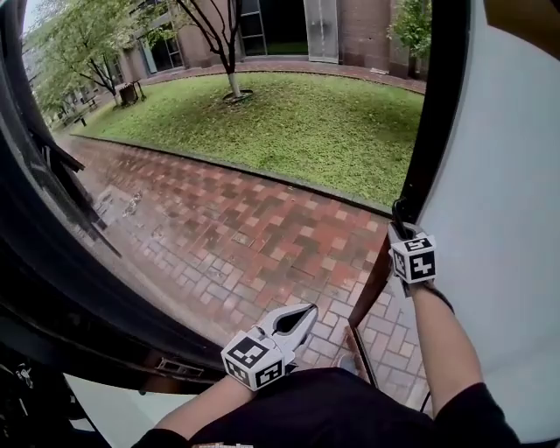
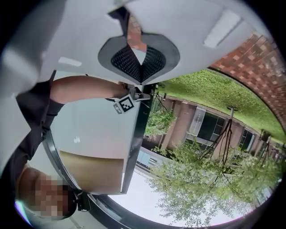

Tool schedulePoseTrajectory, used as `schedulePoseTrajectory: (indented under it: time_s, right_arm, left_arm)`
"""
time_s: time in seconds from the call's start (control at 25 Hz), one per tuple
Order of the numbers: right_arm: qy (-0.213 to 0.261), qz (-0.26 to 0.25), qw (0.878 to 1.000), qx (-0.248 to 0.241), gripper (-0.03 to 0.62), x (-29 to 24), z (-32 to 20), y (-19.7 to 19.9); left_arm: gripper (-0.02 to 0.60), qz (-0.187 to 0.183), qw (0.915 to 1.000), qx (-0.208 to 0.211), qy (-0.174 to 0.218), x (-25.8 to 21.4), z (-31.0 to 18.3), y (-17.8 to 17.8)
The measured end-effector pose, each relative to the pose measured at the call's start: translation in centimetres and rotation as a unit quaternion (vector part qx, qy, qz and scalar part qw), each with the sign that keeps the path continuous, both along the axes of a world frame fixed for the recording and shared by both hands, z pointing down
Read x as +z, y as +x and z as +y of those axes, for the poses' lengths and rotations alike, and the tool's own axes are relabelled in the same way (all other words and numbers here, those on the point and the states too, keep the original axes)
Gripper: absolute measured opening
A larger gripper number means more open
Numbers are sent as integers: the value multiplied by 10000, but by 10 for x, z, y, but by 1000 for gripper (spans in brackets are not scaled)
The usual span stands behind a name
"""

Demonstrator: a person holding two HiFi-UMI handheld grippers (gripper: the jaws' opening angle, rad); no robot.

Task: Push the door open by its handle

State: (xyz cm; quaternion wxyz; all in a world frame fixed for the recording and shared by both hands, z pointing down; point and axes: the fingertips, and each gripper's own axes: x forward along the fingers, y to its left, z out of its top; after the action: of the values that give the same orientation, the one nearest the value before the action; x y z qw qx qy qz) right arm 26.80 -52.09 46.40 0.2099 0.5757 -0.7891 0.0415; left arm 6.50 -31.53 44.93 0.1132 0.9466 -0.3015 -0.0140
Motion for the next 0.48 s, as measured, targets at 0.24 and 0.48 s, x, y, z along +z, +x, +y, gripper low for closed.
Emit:
schedulePoseTrajectory:
  time_s: [0.24, 0.48]
  right_arm:
    - [-216, -400, 9968, 657, -3, -9, -40, 122]
    - [-466, -396, 9900, 1270, 12, -7, -44, 228]
  left_arm:
    - [-4, 148, 9988, -465, -20, 18, -115, 49]
    - [-5, 114, 9995, -219, 199, 16, -187, 108]
